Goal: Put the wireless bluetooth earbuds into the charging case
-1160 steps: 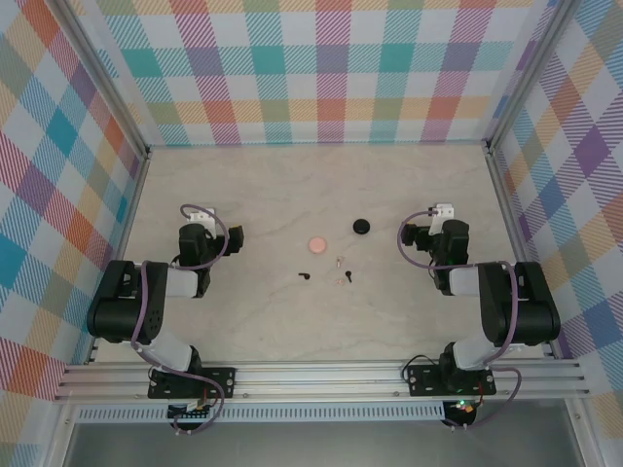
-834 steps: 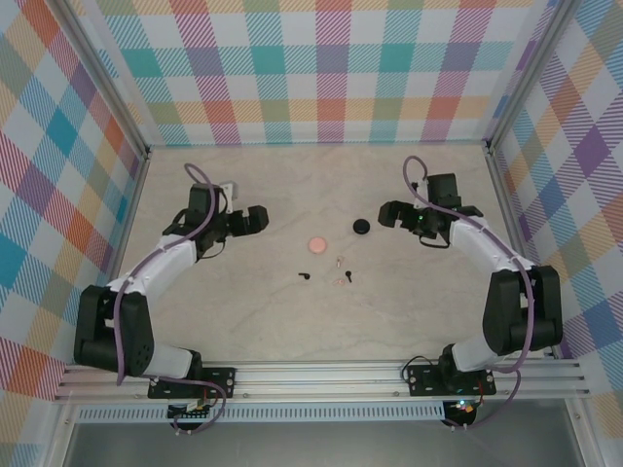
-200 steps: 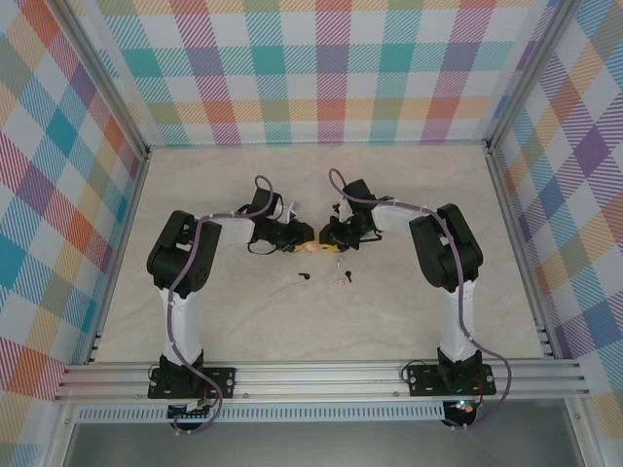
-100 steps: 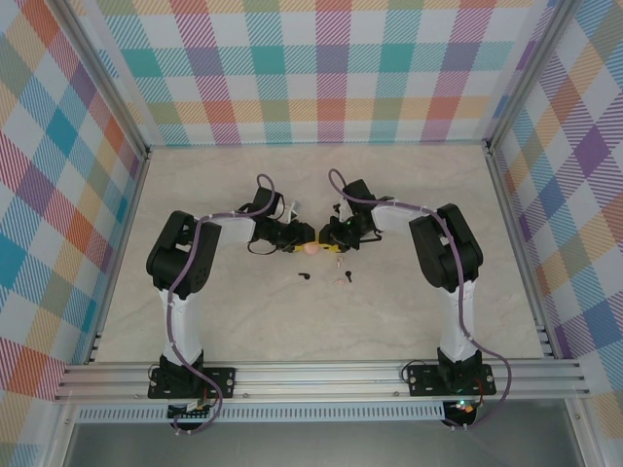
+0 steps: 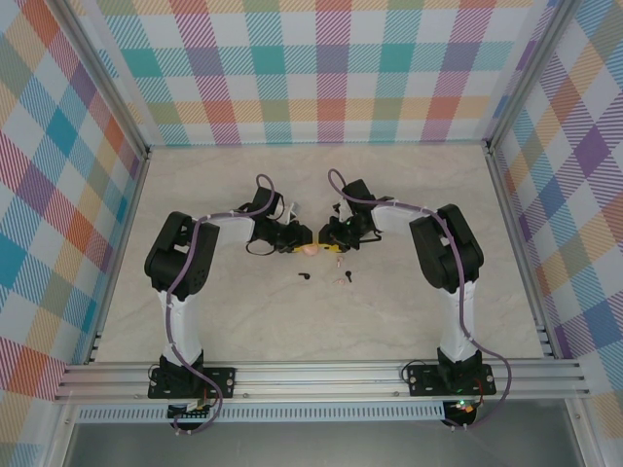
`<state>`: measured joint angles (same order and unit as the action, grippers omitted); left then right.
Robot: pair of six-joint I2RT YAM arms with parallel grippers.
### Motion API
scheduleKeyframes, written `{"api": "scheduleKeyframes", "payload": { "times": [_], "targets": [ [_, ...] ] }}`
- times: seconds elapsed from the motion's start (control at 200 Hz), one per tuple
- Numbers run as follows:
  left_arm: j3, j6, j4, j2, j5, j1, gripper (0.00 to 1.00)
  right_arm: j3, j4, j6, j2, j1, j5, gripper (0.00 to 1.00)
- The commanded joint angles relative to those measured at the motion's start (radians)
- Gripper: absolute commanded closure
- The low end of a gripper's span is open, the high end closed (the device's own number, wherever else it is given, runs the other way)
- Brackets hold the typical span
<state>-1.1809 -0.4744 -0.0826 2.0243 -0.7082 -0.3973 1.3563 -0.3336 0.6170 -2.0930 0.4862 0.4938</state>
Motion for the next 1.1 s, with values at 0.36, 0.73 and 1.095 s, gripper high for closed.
{"api": "scheduleKeyframes", "payload": {
  "times": [0.36,0.73,1.095],
  "targets": [
    [-0.061,0.022,-0.024,-0.08,-0.043,0.0,0.81,-0.126,0.065,-0.102,0.225,-0.081,0.098,0.61],
    [-0.25,0.239,-0.187,-0.245,-0.199,0.008,0.82,-0.161,0.09,-0.381,0.494,-0.167,0.27,0.44],
    [-0.314,0.351,-0.262,-0.335,-0.336,0.006,0.85,-0.127,0.193,-0.461,0.527,-0.152,0.498,0.39]
  ]
}}
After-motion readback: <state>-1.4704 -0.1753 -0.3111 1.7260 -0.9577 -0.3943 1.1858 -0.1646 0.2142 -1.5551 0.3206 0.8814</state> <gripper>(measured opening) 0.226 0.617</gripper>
